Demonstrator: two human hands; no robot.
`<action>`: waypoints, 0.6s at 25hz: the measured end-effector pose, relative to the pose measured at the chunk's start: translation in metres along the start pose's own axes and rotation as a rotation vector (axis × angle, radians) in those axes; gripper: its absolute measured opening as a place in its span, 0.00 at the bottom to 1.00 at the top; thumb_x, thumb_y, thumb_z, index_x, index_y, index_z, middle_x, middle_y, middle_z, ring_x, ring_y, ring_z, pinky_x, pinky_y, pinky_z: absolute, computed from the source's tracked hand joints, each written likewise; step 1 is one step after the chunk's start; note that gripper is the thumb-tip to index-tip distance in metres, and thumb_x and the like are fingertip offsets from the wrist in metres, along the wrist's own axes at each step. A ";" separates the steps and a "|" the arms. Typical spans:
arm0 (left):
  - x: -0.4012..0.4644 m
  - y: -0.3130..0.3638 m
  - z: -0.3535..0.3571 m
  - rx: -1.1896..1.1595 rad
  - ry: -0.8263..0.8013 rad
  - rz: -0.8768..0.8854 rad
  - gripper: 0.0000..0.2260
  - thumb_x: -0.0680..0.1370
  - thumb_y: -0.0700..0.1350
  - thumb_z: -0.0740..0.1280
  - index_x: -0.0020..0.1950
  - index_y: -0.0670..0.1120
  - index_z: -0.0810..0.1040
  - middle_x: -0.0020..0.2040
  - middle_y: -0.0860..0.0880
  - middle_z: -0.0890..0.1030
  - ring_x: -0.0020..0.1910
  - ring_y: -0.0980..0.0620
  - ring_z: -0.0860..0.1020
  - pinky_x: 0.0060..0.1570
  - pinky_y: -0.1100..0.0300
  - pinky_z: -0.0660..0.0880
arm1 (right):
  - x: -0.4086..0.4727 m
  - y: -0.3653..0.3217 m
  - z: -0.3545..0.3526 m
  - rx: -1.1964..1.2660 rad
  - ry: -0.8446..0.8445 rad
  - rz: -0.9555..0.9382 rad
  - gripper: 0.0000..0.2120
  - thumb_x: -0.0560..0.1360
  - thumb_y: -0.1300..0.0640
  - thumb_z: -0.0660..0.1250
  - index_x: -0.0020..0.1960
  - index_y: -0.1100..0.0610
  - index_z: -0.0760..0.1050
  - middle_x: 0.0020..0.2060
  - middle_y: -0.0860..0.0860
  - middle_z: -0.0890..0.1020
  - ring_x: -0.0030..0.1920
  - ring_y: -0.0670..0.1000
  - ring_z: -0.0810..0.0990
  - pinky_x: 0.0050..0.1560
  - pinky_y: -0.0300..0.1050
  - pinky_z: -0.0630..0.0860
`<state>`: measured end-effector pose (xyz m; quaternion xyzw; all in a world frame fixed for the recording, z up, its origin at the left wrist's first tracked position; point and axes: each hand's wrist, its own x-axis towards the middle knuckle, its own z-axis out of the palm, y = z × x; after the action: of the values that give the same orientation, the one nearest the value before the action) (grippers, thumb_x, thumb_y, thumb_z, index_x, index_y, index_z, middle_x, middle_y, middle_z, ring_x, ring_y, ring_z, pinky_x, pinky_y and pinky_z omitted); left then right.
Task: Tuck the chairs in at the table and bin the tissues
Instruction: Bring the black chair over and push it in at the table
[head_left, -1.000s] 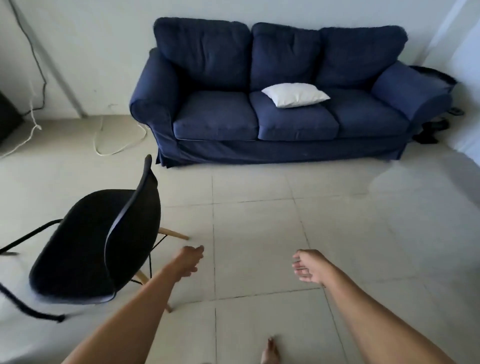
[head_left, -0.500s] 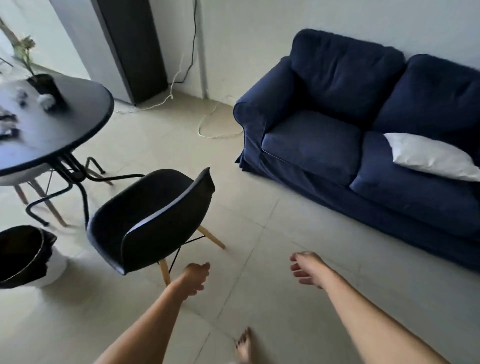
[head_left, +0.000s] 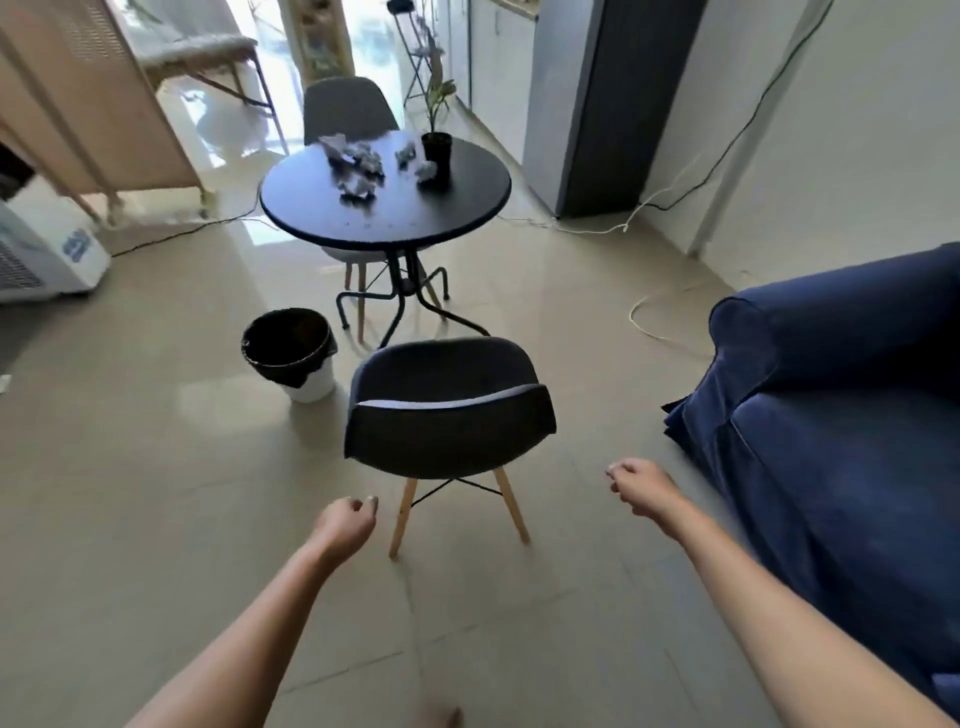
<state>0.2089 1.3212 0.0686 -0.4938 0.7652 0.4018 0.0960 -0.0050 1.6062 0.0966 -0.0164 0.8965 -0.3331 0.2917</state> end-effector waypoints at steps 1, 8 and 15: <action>-0.005 0.006 -0.004 -0.034 0.110 0.038 0.17 0.80 0.51 0.57 0.39 0.42 0.76 0.42 0.40 0.79 0.41 0.44 0.76 0.45 0.51 0.75 | 0.004 -0.011 -0.008 -0.054 0.010 -0.075 0.13 0.78 0.54 0.57 0.49 0.61 0.77 0.44 0.56 0.79 0.44 0.55 0.75 0.44 0.43 0.69; -0.042 0.077 -0.014 0.156 0.482 0.522 0.24 0.79 0.54 0.57 0.75 0.51 0.59 0.76 0.47 0.63 0.75 0.46 0.60 0.74 0.47 0.61 | -0.001 -0.088 -0.005 -0.354 0.140 -0.710 0.22 0.78 0.53 0.59 0.71 0.56 0.67 0.73 0.57 0.65 0.75 0.58 0.57 0.76 0.52 0.53; -0.011 0.084 -0.014 0.413 0.405 0.557 0.25 0.81 0.57 0.48 0.76 0.59 0.43 0.79 0.54 0.43 0.77 0.55 0.39 0.76 0.53 0.41 | -0.005 -0.106 0.059 -0.521 0.035 -0.887 0.29 0.80 0.46 0.52 0.77 0.49 0.46 0.78 0.49 0.43 0.77 0.51 0.36 0.75 0.50 0.36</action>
<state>0.1475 1.3343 0.1276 -0.3071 0.9378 0.1448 -0.0722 0.0135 1.4901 0.1277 -0.4618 0.8612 -0.1904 0.0937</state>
